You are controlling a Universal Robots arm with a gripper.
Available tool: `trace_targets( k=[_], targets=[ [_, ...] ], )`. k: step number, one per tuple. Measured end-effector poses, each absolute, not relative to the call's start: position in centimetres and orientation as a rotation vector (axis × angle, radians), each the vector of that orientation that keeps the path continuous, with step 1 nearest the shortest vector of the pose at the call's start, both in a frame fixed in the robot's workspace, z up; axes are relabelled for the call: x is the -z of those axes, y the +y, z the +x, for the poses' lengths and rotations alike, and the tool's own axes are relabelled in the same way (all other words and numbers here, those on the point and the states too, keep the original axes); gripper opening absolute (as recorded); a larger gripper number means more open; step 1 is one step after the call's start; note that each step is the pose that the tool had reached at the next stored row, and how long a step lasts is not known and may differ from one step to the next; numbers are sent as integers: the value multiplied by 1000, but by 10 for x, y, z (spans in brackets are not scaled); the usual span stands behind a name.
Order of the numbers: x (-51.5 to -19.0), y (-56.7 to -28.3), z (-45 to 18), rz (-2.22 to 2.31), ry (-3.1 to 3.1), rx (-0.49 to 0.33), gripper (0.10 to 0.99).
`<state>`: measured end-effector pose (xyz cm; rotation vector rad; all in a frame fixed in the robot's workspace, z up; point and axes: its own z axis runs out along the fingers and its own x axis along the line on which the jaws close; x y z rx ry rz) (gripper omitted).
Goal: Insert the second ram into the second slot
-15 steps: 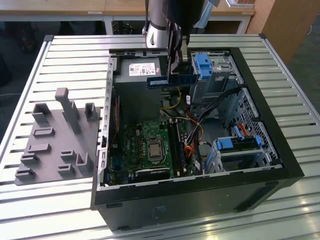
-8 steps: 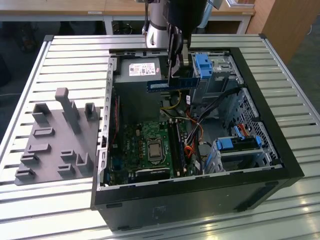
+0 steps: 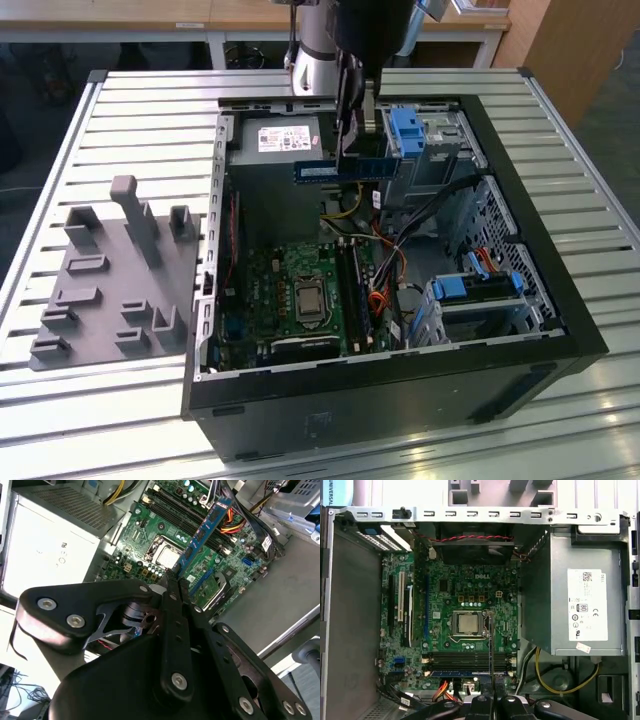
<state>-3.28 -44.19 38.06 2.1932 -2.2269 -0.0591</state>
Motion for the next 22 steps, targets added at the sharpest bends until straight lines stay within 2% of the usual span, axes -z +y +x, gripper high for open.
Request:
trace_targets(
  k=[22],
  targets=[
    [-380, -443, -33, 2003, -2403, 60, 133]
  ],
)
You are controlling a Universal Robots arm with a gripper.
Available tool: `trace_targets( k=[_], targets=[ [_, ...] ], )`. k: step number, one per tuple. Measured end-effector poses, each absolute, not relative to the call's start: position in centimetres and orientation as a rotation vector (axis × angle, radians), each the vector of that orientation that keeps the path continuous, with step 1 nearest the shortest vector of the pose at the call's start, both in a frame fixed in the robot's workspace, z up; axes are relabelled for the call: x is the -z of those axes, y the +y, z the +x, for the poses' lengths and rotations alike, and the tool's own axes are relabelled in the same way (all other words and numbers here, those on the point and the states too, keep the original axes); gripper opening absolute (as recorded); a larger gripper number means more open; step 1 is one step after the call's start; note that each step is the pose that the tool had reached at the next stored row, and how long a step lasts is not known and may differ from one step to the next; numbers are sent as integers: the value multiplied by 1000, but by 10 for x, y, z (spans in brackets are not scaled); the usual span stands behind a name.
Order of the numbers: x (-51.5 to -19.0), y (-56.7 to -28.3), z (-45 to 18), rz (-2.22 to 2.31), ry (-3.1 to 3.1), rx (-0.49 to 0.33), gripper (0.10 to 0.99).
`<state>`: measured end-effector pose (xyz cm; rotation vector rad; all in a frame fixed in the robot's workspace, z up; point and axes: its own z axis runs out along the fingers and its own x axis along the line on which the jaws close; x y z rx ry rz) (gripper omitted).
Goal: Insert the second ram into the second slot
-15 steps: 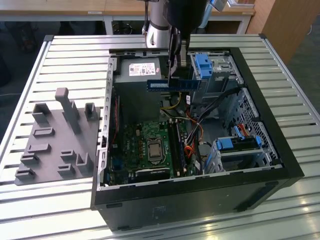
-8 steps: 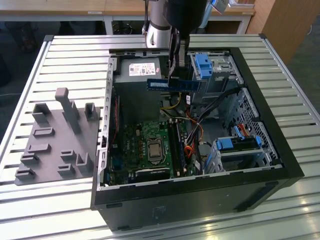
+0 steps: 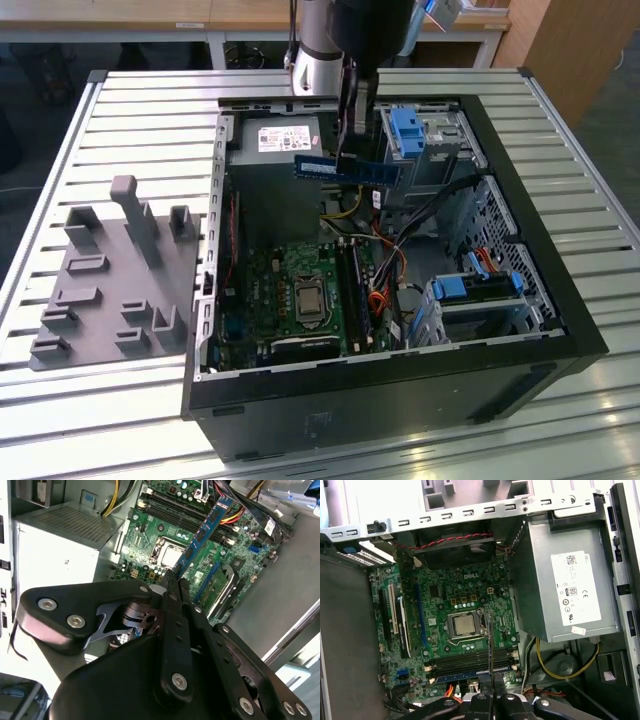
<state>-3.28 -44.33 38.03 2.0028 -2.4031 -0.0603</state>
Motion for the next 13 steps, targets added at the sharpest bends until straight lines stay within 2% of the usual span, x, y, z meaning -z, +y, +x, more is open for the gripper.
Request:
trace_targets(
  k=[13],
  targets=[
    [-380, -444, -33, 1857, -2520, 61, 133]
  ],
)
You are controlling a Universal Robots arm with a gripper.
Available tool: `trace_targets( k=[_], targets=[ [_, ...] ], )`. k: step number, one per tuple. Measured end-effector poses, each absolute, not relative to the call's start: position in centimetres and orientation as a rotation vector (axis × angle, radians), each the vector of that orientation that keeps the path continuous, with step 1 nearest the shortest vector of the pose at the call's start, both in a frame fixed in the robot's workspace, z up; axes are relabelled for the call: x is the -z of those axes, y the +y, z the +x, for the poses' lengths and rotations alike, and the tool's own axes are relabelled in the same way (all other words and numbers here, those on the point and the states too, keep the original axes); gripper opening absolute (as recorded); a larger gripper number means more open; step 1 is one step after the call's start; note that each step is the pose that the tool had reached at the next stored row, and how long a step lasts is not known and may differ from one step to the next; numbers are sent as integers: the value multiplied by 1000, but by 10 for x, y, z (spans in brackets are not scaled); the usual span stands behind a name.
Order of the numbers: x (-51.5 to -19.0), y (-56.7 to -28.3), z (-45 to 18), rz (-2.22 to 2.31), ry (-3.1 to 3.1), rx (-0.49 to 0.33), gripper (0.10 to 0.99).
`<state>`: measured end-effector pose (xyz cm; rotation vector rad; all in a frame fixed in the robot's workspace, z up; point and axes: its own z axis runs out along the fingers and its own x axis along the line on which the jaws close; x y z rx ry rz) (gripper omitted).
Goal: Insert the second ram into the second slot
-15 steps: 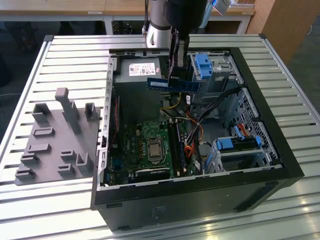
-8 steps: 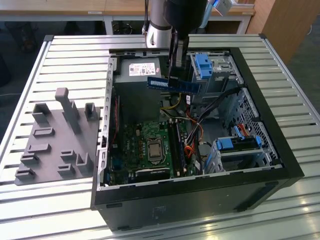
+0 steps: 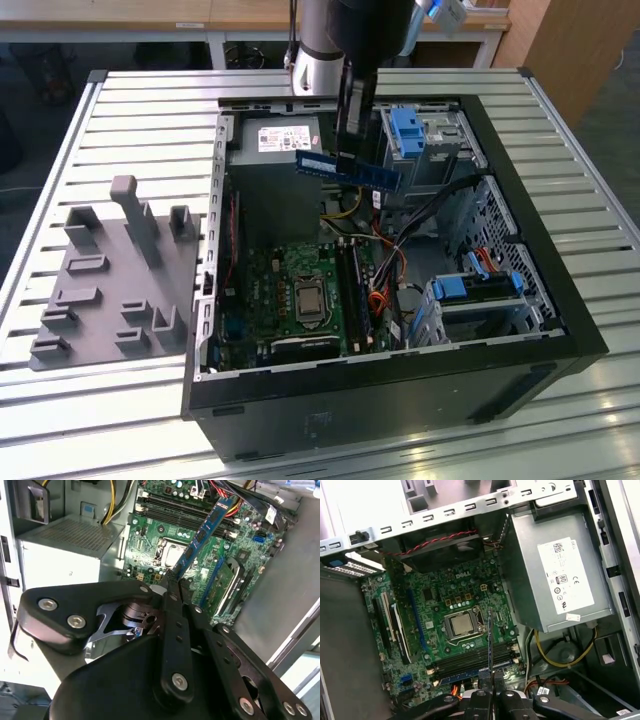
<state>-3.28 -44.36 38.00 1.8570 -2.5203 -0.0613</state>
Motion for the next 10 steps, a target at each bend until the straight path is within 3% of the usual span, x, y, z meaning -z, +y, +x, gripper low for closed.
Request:
trace_targets(
  k=[10],
  targets=[
    [-380, -444, -33, 1750, -2598, 62, 133]
  ],
)
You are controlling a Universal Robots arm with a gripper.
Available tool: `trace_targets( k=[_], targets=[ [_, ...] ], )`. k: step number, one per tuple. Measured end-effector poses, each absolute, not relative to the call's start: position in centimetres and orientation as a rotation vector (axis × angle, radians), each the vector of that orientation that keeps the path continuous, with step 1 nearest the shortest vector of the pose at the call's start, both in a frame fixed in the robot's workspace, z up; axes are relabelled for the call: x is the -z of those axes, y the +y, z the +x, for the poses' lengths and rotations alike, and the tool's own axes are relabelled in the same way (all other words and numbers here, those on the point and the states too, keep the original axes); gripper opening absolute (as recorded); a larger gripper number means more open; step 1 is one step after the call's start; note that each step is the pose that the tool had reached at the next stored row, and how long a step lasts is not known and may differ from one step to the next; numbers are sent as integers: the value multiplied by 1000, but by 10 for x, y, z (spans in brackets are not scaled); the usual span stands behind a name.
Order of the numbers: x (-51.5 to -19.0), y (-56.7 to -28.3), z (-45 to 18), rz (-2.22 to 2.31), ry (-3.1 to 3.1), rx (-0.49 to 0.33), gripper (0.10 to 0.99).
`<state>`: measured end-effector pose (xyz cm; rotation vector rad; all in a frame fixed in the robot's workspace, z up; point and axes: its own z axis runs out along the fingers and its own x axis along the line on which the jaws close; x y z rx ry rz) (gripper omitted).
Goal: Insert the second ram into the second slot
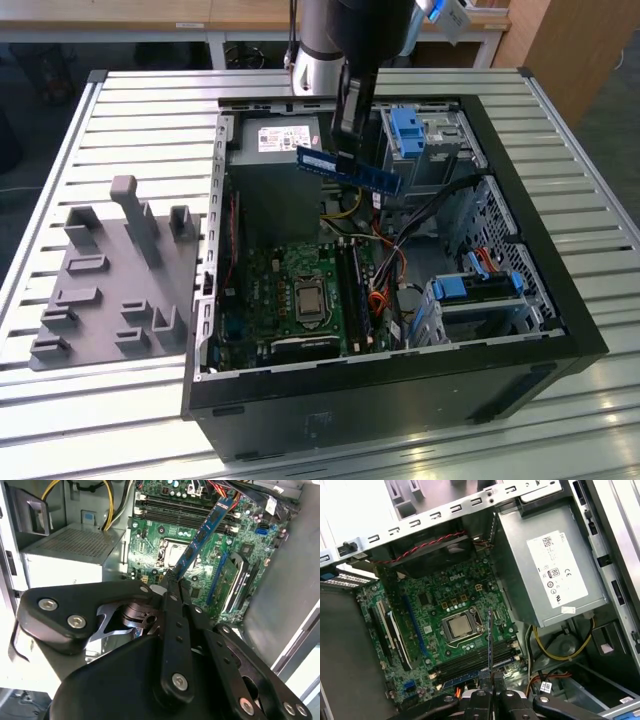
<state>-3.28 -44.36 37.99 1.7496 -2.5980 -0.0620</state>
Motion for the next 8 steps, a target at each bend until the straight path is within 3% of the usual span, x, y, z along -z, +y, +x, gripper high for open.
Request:
trace_targets(
  k=[8],
  targets=[
    [-380, -444, -33, 1672, -2650, 63, 133]
  ],
)
